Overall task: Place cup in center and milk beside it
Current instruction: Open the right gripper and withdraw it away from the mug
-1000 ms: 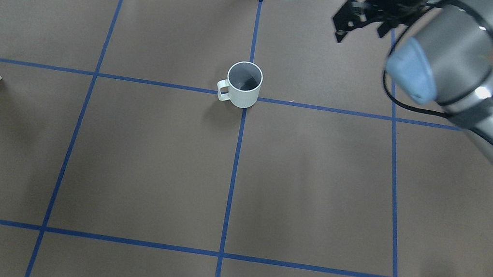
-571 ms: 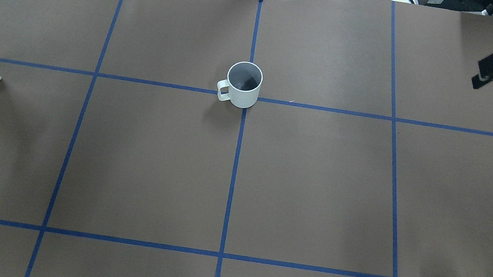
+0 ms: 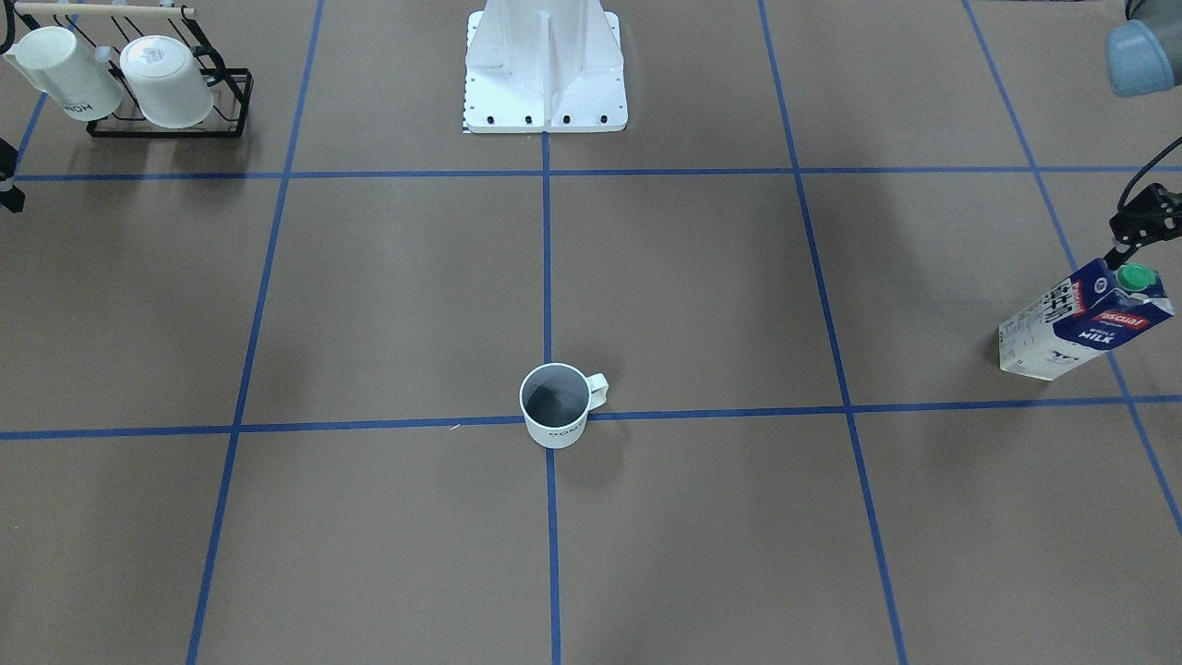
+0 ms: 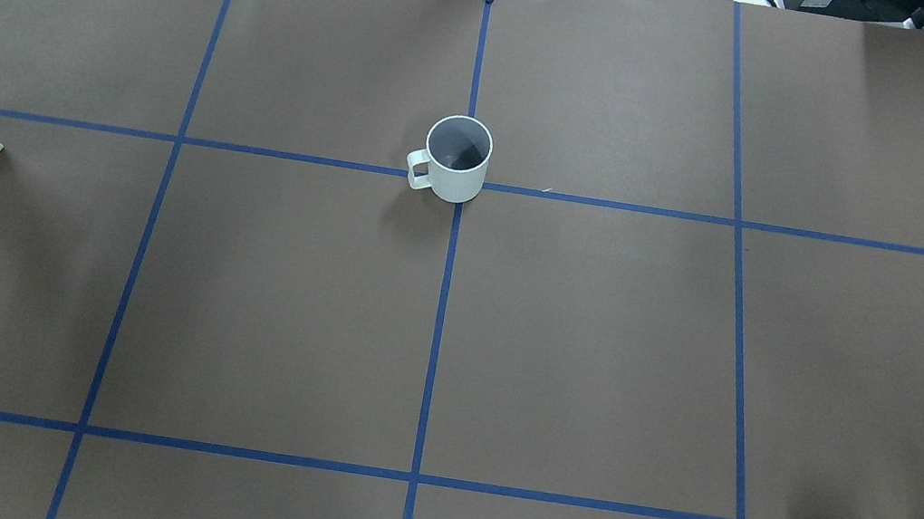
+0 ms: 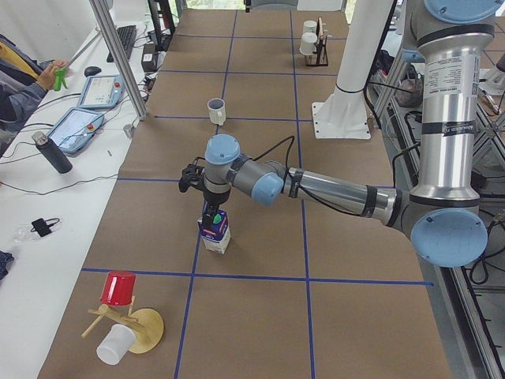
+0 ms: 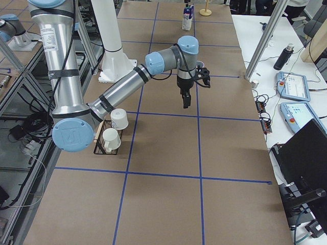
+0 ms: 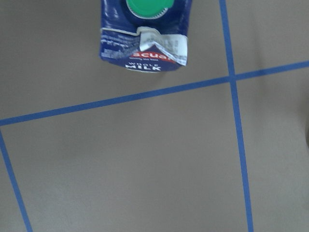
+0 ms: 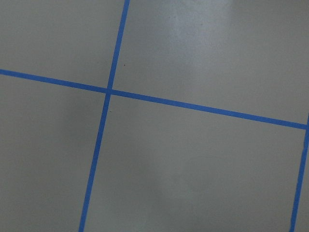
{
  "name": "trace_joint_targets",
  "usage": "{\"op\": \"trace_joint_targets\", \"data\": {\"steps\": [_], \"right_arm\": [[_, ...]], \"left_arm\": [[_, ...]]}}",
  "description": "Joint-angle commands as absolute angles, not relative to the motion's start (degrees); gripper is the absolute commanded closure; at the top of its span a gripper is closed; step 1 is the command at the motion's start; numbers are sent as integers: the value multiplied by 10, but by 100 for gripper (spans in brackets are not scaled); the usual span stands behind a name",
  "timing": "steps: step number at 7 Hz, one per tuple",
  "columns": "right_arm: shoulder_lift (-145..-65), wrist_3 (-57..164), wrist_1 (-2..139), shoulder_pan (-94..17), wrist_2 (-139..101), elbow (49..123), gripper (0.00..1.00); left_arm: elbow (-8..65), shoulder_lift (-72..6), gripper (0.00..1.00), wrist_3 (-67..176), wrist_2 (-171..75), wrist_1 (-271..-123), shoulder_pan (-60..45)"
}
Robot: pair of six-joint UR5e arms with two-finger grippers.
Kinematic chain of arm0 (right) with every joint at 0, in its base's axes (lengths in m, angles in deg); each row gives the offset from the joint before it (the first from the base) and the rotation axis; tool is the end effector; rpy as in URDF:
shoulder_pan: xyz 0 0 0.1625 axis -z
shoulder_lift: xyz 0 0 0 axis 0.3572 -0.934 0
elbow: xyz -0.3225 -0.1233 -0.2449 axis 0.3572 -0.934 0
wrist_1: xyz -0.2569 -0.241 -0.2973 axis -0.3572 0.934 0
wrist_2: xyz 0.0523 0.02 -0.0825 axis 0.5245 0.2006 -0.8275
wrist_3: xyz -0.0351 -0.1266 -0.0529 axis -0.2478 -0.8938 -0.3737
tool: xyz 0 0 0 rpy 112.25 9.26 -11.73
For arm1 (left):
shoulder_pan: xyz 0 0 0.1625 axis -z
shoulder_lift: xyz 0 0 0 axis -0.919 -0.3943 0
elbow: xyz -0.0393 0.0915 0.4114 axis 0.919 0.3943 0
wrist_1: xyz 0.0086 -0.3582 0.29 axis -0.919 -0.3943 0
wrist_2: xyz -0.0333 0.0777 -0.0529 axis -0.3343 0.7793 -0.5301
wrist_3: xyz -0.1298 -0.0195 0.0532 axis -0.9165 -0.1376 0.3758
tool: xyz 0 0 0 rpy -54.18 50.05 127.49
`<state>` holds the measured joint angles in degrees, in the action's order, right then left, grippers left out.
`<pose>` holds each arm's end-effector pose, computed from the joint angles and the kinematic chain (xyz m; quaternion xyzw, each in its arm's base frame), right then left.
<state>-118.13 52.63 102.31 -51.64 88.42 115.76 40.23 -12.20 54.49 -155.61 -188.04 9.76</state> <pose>-0.1161 -0.5100 0.3677 0.0556 -0.3696 -0.0714 0.9248 0.0885 -0.5568 0.5477 0.1456 0.3724 0.0738 0.9136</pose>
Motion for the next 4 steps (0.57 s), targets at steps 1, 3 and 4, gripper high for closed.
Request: {"op": "trace_joint_targets", "data": {"steps": [1, 3, 4], "right_arm": [[-1185, 525, 1024, -516, 861, 1157, 0], [-1185, 525, 1023, -514, 860, 1153, 0], [-1183, 527, 1024, -511, 860, 1151, 0]], "left_arm": [[374, -158, 2, 559, -1557, -1862, 97], [362, -156, 2, 580, -1560, -1863, 97], [363, -156, 2, 578, -1560, -1861, 97]]}}
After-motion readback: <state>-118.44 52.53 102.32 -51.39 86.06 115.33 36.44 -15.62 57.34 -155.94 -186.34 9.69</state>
